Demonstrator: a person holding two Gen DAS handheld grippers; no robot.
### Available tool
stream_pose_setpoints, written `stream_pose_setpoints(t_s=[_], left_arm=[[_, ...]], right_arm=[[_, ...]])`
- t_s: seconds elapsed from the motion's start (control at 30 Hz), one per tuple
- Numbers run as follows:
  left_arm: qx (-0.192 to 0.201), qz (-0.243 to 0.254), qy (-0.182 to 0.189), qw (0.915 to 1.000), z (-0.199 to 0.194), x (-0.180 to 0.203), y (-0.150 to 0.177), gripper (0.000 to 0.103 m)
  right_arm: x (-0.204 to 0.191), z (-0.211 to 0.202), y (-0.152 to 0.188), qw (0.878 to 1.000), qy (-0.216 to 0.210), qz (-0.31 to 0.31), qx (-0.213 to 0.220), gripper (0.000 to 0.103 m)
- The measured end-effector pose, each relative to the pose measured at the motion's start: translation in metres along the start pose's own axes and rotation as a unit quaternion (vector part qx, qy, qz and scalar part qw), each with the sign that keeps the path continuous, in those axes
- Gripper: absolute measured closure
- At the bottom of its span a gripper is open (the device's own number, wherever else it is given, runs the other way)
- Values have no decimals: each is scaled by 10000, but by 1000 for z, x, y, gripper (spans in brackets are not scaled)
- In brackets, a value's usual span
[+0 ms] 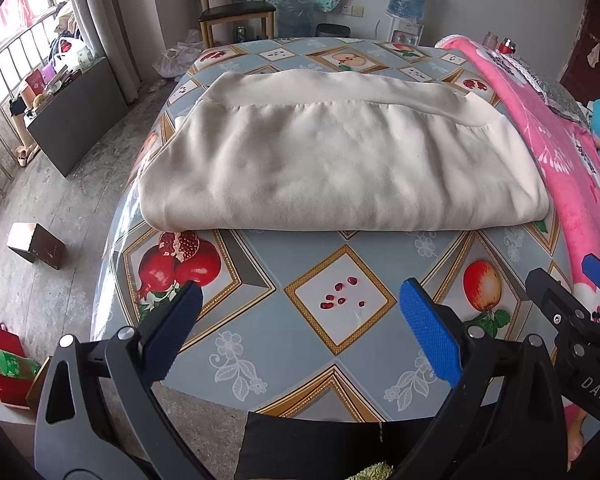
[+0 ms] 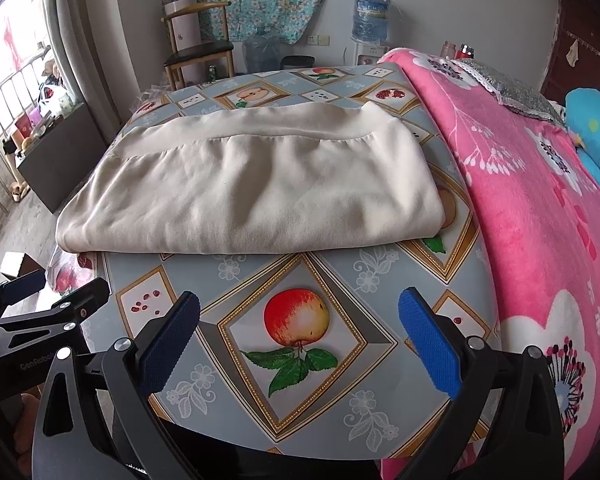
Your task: Fold large clothes
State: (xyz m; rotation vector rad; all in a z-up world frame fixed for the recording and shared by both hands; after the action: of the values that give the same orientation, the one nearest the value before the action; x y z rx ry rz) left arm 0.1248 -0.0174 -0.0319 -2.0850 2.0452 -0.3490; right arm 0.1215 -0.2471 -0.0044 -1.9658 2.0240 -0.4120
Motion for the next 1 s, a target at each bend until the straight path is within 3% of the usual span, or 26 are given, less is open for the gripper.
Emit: stream_pose_setpoints(t_s=[1.0], left_arm=[[49, -31, 23, 10000, -6, 0, -1, 8]], right_arm=[[2, 2, 2, 10000, -1, 31, -23, 6]])
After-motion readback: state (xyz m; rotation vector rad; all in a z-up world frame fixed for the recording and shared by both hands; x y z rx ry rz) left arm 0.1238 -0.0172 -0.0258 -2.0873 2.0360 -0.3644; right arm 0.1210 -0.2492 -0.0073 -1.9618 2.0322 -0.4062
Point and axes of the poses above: each gripper's, at about its wrist camera, not at the fingertips, and z roughly the way its jaws point, x to its right, y to its underside, the point moved 5 cm from there along z, roughly the way its jaws point, and after that the axes turned 13 degrees about -x, right-handed, at the moved point
